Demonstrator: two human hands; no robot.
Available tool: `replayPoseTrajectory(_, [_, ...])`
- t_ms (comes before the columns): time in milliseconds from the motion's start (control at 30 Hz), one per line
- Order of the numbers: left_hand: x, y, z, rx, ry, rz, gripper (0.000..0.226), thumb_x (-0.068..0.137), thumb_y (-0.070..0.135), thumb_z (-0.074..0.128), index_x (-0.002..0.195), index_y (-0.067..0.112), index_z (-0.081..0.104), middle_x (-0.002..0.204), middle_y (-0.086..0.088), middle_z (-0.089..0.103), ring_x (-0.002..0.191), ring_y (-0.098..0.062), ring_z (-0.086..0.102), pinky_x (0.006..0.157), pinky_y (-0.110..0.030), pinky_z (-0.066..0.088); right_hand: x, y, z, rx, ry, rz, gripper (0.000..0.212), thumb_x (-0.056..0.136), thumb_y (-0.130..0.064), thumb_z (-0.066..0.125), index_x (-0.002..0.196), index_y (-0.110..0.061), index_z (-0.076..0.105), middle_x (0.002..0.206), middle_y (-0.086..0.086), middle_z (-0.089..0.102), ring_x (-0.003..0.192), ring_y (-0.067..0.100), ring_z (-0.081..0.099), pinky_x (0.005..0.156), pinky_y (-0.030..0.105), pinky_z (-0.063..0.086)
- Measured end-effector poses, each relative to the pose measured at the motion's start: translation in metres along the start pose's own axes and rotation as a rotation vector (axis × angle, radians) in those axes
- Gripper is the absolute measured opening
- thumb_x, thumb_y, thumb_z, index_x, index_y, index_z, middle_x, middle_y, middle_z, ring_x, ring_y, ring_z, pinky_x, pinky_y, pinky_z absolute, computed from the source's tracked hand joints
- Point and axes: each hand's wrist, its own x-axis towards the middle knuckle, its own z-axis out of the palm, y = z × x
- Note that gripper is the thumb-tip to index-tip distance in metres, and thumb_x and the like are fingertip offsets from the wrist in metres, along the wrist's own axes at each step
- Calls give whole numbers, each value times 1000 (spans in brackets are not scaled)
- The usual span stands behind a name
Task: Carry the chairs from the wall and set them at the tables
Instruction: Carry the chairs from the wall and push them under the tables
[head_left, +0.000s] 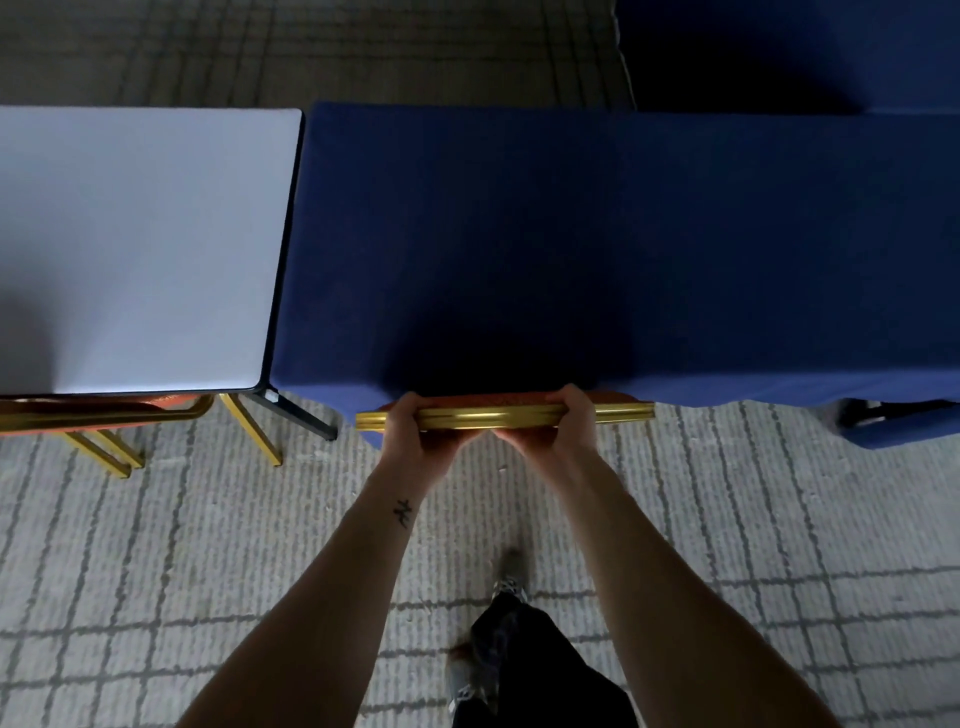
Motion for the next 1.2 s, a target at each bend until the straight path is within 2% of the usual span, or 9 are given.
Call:
replayPoseTrajectory(167, [14,7,5,-45,-16,-6,35,100,14,43,128,-5,52,125,-32,62,117,-51,60,103,-70,45,8,-4,10,-44,30,-10,47,57,-14,61,104,-8,63,109,19,67,117,43,63,99,67,47])
replayPoseTrajectory(367, [11,8,7,26,50,3,26,99,15,48,119,-2,54,115,-28,65,113,-45,63,88,-64,54,5,-5,10,-6,39,22,37,81,-11,55,117,-8,63,118,22,68,115,45,65,95,67,50])
replayPoseTrajectory(533, [19,6,-9,241,68,-40,37,86,37,61,108,7,61,114,-22,65,102,-38,66,100,-55,47,5,-3,10,-4,56,61,25,86,-17,55,108,-10,64,112,17,68,119,42,64,99,62,50])
replayPoseTrajectory(600, [14,4,-18,433,37,-68,68,84,64,62,126,11,62,131,-18,60,122,-34,57,113,-54,36,6,-1,9,-1,59,80,23,88,-20,54,108,-12,63,113,16,67,121,40,62,102,60,48])
replayPoseTrajectory(667, [5,-2,-27,489,54,-53,95,88,82,45,155,14,43,158,-12,45,150,-32,34,125,-53,18,5,0,9,1,63,100,24,90,-24,54,109,-13,64,113,15,68,118,39,64,103,58,48])
replayPoseTrajectory(767, [-17,-22,-24,401,45,48,89,93,80,36,161,23,29,164,-9,37,154,-29,30,126,-51,19,2,1,7,-29,51,84,22,91,-29,56,101,-14,67,102,11,69,105,33,66,102,50,51])
replayPoseTrajectory(900, [-56,-49,-31,274,80,136,70,100,67,38,158,27,36,159,-5,45,147,-30,40,126,-49,20,-16,3,-1,-167,41,93,53,90,-51,61,130,-16,67,111,6,67,101,23,67,96,37,56])
replayPoseTrajectory(1033, [-76,-53,-53,193,122,157,62,104,58,40,152,20,43,153,-7,52,142,-29,46,123,-47,24,-23,5,-11,-186,22,124,79,81,-76,64,136,-19,62,131,7,64,110,23,67,91,35,56])
replayPoseTrajectory(1200, [-125,-49,-102,-20,182,295,53,104,57,42,144,22,51,145,-5,59,131,-25,54,117,-44,30,-62,51,-6,-309,-112,187,86,93,-74,48,158,-23,26,148,12,52,124,28,62,101,40,49])
